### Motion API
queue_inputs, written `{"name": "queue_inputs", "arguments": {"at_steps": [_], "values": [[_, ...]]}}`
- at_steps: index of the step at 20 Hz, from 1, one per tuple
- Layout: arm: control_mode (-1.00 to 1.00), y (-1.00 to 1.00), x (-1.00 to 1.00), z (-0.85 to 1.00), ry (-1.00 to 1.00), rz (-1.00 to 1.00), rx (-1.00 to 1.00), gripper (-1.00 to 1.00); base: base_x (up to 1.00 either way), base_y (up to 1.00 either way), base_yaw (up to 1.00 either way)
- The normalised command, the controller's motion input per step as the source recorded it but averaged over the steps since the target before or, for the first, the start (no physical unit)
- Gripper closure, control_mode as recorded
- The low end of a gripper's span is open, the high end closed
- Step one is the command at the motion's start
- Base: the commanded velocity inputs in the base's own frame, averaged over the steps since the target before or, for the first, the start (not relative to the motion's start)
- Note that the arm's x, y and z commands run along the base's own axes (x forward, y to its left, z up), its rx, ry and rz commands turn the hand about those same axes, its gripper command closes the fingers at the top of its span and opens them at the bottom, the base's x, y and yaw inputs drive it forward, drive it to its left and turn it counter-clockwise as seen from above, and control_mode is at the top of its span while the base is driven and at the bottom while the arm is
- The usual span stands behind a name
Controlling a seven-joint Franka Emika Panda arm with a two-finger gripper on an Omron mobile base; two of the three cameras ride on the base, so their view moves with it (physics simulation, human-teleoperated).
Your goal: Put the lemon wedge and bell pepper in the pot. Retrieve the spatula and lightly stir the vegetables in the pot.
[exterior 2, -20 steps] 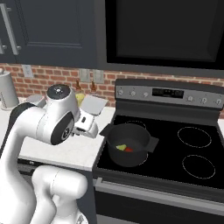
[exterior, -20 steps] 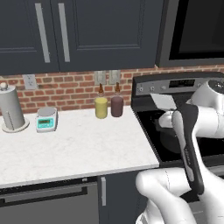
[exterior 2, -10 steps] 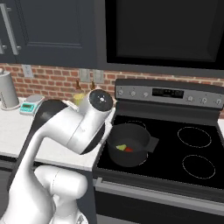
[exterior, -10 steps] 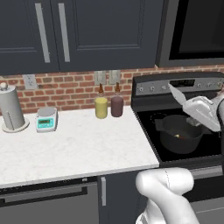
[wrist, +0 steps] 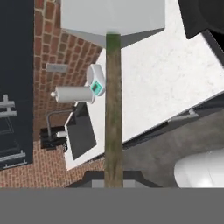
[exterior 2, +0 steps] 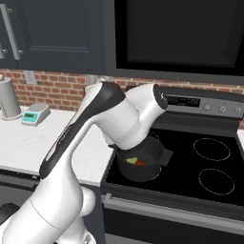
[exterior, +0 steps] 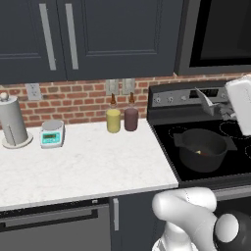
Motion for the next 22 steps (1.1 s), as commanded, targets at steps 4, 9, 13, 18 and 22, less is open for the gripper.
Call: {"name": "queue_inputs", "arguments": {"at_steps": [4,9,13,18,22], "values": [[-1.0,-0.15,0.03,0.04,0.05,0.0,0.27,1.0,0.0,0.0,0.0],[-1.0,0.0,0.0,0.0,0.02,-0.02,0.12,1.0,0.0,0.0,0.0],[-1.0,0.0,0.0,0.0,0.11,-0.11,0.06,1.0,0.0,0.0,0.0],[-1.0,0.0,0.04,0.0,0.15,-0.16,0.05,1.0,0.0,0.0,0.0],[-1.0,0.0,0.14,0.0,0.14,-0.18,0.1,1.0,0.0,0.0,0.0]]}}
